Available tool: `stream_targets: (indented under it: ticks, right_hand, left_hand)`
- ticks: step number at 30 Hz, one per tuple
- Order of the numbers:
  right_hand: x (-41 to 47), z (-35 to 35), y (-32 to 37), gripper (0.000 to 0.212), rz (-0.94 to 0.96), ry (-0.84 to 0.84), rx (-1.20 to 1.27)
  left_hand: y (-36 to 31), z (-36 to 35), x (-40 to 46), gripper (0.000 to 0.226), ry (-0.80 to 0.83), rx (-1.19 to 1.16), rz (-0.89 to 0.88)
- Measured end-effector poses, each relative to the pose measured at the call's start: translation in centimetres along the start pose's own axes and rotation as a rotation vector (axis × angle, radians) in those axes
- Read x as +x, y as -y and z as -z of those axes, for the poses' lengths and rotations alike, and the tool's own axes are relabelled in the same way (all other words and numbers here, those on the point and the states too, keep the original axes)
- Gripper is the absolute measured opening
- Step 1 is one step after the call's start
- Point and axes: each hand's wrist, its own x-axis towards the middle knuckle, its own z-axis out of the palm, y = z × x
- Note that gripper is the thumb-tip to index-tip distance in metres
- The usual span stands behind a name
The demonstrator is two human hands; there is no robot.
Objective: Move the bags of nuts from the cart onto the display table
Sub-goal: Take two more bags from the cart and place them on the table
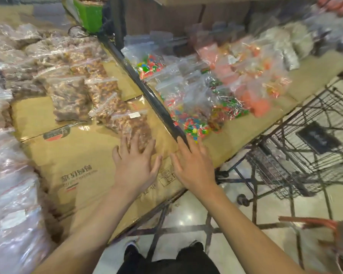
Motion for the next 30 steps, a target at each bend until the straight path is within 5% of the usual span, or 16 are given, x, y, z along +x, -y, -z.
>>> stream_targets:
  ticks: [17, 30]
  right_hand:
    - [-12.9, 4.8, -33.5, 0.058, -0.452, -0.092, 0.027]
    - [-12.0, 4.9, -47.8, 0.063, -0.706, -0.045, 0.006]
  left_hand:
    - [-36.2, -10.8, 2.3, 0.062, 0.17, 0.078, -0.459]
    - [-50.7, -17.1, 9.4, 0.061, 0.257, 0.086, -0.614]
